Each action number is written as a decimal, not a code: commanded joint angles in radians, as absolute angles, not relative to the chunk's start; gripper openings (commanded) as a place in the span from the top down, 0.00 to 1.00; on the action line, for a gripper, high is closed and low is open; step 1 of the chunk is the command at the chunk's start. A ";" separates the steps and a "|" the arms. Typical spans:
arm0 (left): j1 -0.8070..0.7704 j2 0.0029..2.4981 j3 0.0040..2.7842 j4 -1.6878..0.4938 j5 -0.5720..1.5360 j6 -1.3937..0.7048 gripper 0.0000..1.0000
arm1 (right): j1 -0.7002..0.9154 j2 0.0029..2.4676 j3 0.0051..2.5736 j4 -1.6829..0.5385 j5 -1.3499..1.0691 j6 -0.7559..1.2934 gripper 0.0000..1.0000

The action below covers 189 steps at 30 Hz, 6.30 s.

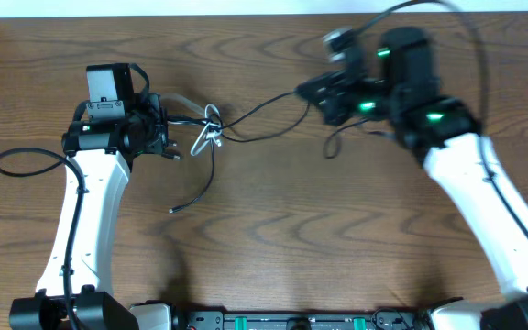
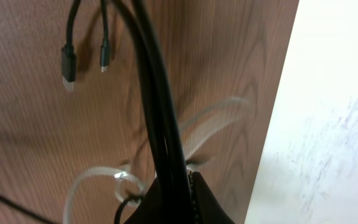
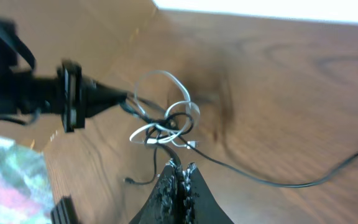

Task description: Untangle cables

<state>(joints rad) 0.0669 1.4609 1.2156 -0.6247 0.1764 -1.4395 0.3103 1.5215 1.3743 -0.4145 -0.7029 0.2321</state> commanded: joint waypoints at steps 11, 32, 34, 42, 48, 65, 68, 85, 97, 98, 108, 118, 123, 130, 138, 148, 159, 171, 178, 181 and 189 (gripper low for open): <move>0.067 1.455 1.219 -0.628 0.137 -1.430 0.93 | -0.057 1.455 1.388 -0.540 -0.817 0.232 0.99; 0.067 1.455 1.219 -0.657 0.138 -1.430 0.93 | 0.089 1.581 1.387 -0.656 -0.575 0.102 0.61; 0.067 1.455 1.219 -0.659 0.138 -1.429 0.93 | 0.149 1.616 1.387 -0.614 -0.619 0.095 0.48; 0.067 1.455 1.219 -0.673 0.137 -1.430 0.93 | 0.400 1.773 1.387 -0.379 -0.684 0.240 0.35; 0.067 1.455 1.219 -0.680 0.137 -1.429 0.92 | 0.541 1.877 1.387 -0.259 -0.692 0.299 0.32; 0.067 1.455 1.219 -0.681 0.137 -1.429 0.93 | 0.765 1.998 1.387 -0.166 -0.547 0.376 0.34; 0.067 1.455 1.219 -0.681 0.138 -1.429 0.93 | 0.792 2.021 1.387 -0.163 -0.465 0.405 0.41; 0.067 1.455 1.219 -0.688 0.137 -1.422 0.93 | 0.813 2.033 1.387 -0.137 -0.514 0.407 0.99; 0.067 1.455 1.219 -0.702 0.059 -1.407 0.93 | 0.561 1.752 1.388 -0.227 -0.924 0.388 0.99; 0.067 1.455 1.219 -0.703 0.049 -1.407 0.93 | 0.535 1.725 1.388 -0.243 -0.937 0.388 0.99; 0.067 1.455 1.219 -0.702 0.037 -1.383 0.93 | 0.310 1.607 1.387 -0.477 -0.818 0.286 0.99; 0.067 1.441 1.220 -0.392 0.476 -0.749 0.93 | 0.245 1.607 1.387 -0.581 -0.410 0.226 0.78; 0.067 1.415 1.220 -0.211 0.757 -0.613 0.93 | 0.245 1.607 1.387 -0.579 -0.410 0.207 0.26; 0.067 1.391 1.219 -0.184 0.951 -0.613 0.93 | 0.245 1.607 1.387 -0.538 -0.500 0.207 0.20; 0.067 1.392 1.219 -0.261 1.122 -0.382 0.93 | 0.276 1.607 1.387 -0.494 -0.594 0.200 0.21; 0.067 1.437 1.219 -0.385 1.061 -0.207 0.93 | 0.374 1.607 1.387 -0.493 -0.590 0.167 0.22; 0.067 1.446 1.219 -0.389 1.062 -0.207 0.93 | 0.467 1.624 1.387 -0.475 -0.518 0.206 0.31; 0.067 1.446 1.219 -0.448 1.061 -0.207 0.93 | 0.539 1.708 1.387 -0.425 -0.484 0.322 0.37; 0.067 1.446 1.219 -0.464 1.061 -0.207 0.93 | 0.543 1.708 1.387 -0.400 -0.485 0.368 0.39; 0.067 1.446 1.219 -0.468 1.061 -0.207 0.93 | 0.546 1.708 1.387 -0.393 -0.485 0.392 0.40; 0.066 1.446 1.219 -0.471 1.061 -0.234 0.93 | 0.587 1.709 1.387 -0.368 -0.405 0.450 0.46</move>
